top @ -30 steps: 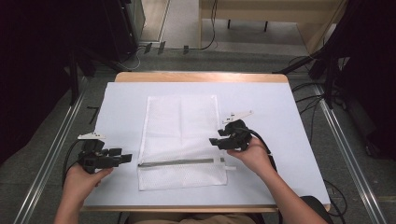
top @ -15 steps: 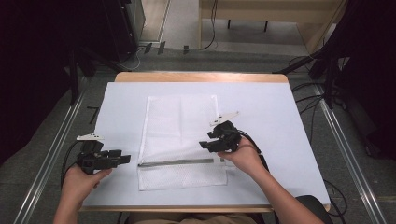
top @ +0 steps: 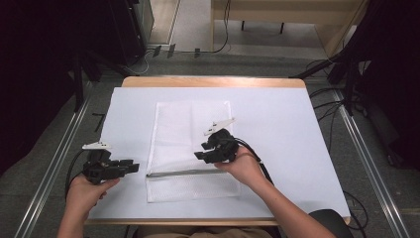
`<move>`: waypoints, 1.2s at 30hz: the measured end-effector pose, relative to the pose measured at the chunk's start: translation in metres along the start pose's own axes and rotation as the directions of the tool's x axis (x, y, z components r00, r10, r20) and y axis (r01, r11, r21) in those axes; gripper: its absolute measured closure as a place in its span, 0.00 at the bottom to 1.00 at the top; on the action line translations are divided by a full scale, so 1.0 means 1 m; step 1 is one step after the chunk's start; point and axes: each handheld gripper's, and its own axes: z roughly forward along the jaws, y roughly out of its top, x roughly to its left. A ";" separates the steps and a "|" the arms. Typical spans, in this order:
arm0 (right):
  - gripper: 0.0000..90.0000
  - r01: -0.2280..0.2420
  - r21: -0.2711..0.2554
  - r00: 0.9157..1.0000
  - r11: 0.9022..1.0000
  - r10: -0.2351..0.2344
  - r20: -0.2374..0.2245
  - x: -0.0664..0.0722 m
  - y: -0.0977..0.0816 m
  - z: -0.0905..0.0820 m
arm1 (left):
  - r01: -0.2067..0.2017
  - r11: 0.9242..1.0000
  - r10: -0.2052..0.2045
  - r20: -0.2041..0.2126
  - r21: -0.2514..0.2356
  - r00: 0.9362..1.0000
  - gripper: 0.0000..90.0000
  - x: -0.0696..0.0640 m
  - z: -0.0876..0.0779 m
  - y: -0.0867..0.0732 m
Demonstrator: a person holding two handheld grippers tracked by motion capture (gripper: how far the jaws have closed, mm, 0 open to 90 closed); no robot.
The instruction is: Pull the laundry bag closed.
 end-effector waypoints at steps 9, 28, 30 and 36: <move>0.65 0.032 0.016 0.999 0.999 -0.031 -0.037 0.018 0.008 0.017 | 0.039 0.999 -0.039 -0.010 0.022 0.999 0.56 0.007 0.004 0.003; 0.67 0.100 0.054 0.990 0.994 -0.094 -0.103 0.053 0.023 0.055 | 0.032 0.999 -0.032 0.002 0.007 0.999 0.51 0.008 0.006 0.005; 0.67 0.105 0.060 0.989 0.993 -0.098 -0.110 0.057 0.024 0.060 | 0.030 1.000 -0.030 0.003 0.008 1.000 0.51 0.009 0.006 0.005; 0.68 0.120 0.058 0.986 0.991 -0.112 -0.125 0.065 0.026 0.071 | 0.030 0.999 -0.030 0.006 0.011 1.000 0.50 0.009 0.006 0.005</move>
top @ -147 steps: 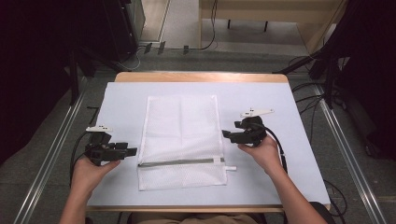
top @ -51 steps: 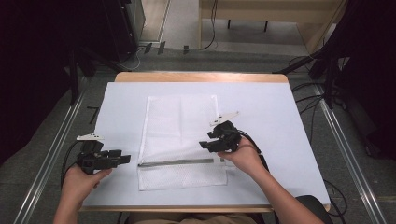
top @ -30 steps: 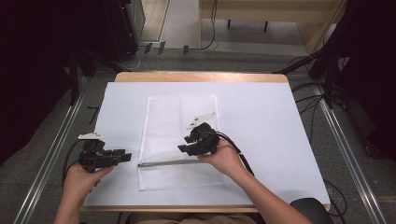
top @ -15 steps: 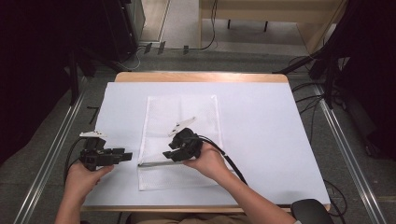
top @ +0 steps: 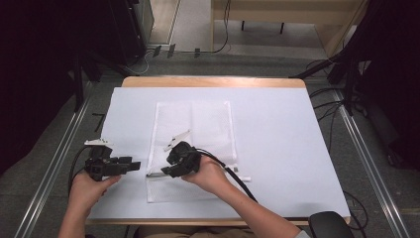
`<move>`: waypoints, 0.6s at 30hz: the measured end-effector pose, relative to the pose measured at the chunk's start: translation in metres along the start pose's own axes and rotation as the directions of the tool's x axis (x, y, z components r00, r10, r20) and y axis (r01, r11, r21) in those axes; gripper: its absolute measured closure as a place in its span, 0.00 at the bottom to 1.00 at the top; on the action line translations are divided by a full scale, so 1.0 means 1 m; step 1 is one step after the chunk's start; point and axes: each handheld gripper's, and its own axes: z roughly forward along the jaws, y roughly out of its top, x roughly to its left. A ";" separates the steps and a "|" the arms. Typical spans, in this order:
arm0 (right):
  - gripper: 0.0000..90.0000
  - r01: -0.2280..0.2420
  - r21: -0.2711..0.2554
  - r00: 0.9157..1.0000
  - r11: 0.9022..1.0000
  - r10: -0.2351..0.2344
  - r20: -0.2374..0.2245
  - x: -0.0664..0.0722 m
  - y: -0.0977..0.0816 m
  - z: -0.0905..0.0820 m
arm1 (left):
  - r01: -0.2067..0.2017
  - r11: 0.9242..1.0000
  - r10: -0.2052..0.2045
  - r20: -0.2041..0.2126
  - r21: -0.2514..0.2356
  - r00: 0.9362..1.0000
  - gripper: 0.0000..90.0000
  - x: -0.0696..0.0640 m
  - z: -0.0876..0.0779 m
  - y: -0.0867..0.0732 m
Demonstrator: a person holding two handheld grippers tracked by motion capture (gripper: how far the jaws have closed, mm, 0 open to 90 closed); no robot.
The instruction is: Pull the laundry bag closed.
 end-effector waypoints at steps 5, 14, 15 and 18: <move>0.69 -0.002 -0.002 1.000 1.000 0.002 -0.016 0.004 0.003 0.006 | 0.003 1.000 -0.003 0.001 -0.006 1.000 0.51 0.001 -0.001 0.000; 0.68 -0.001 0.008 0.999 1.000 0.001 -0.046 0.013 0.007 0.018 | -0.002 1.000 0.002 -0.005 -0.006 1.000 0.50 0.001 -0.001 0.000; 0.68 0.001 0.013 0.999 1.000 0.000 -0.049 0.014 0.007 0.021 | -0.003 1.000 0.003 -0.005 -0.006 1.000 0.50 0.001 -0.001 0.000; 0.68 0.003 0.023 0.999 1.000 -0.002 -0.049 0.016 0.007 0.024 | -0.006 1.000 0.006 -0.005 -0.006 1.000 0.50 0.001 -0.001 0.000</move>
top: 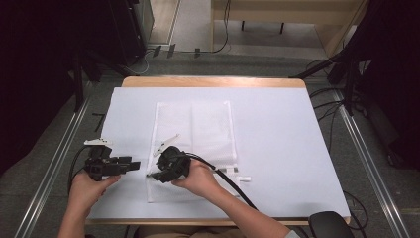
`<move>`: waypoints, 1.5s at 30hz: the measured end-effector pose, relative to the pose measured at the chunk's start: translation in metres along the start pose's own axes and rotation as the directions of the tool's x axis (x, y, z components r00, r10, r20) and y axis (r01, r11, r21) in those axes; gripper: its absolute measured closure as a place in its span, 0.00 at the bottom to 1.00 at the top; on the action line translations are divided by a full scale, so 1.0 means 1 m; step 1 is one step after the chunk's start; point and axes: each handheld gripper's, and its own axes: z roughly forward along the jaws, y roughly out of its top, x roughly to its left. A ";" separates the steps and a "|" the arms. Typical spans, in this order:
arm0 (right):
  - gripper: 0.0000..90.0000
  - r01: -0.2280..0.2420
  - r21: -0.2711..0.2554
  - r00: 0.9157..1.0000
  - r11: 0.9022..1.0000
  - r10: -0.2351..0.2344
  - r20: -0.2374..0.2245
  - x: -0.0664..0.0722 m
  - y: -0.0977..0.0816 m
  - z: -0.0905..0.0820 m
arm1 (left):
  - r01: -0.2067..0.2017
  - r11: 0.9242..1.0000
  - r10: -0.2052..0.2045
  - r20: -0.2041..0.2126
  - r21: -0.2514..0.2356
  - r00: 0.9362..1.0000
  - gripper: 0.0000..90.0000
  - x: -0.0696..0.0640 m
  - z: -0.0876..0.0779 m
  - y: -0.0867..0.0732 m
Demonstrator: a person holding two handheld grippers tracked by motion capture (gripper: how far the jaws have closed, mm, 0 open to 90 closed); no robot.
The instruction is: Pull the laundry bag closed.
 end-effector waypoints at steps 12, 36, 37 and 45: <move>0.75 -0.014 0.038 1.000 0.999 0.015 -0.017 0.004 0.002 0.020 | -0.014 1.000 0.014 0.000 -0.005 1.000 0.52 -0.001 0.000 -0.001; 0.91 -0.080 0.069 0.995 0.994 0.084 -0.055 -0.004 0.010 0.039 | -0.016 1.000 0.016 -0.003 -0.003 1.000 0.51 0.000 0.002 -0.001; 0.91 -0.079 0.065 0.995 0.995 0.082 -0.054 -0.004 0.010 0.039 | -0.015 1.000 0.015 -0.004 -0.001 1.000 0.51 0.000 0.002 -0.001; 0.98 -0.011 0.058 0.999 0.998 0.014 -0.047 -0.002 0.009 0.035 | -0.016 1.000 0.016 -0.001 -0.003 1.000 0.51 0.001 0.001 -0.001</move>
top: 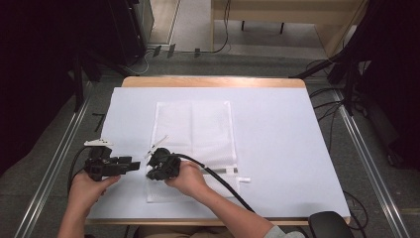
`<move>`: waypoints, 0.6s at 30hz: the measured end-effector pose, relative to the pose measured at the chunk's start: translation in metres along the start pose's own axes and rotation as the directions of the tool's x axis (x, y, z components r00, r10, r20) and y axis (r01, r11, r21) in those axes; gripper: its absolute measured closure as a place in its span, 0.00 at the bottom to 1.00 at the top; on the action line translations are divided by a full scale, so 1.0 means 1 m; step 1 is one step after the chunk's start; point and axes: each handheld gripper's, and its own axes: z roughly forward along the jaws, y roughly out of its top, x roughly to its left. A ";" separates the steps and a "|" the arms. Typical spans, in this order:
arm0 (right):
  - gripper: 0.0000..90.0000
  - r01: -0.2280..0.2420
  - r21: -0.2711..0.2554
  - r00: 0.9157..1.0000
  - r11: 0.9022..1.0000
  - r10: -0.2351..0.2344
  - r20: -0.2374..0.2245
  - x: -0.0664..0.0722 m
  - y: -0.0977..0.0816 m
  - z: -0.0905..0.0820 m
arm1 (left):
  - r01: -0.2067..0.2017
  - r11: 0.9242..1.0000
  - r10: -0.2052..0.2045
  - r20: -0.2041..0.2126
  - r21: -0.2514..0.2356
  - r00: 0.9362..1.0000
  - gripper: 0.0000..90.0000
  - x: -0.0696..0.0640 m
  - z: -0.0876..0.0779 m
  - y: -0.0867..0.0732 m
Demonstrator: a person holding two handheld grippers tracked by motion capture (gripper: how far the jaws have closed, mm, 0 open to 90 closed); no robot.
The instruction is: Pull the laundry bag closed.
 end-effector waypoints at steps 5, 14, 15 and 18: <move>0.98 0.002 -0.022 1.000 1.000 -0.002 0.003 -0.002 0.002 -0.006 | -0.004 1.000 0.004 0.009 -0.005 1.000 0.52 -0.001 0.000 0.000; 0.98 -0.007 -0.057 1.000 0.998 0.007 0.005 -0.012 0.003 -0.024 | -0.026 1.000 0.026 0.030 -0.012 0.999 0.51 -0.004 0.001 0.000; 0.98 -0.007 -0.057 1.000 0.998 0.007 0.005 -0.012 0.003 -0.024 | -0.031 0.999 0.031 0.038 -0.012 0.999 0.51 -0.005 0.002 0.000; 0.98 0.000 -0.067 1.000 0.998 0.000 0.005 -0.014 0.005 -0.028 | -0.050 0.999 0.050 0.057 0.003 0.997 0.52 -0.007 0.005 0.000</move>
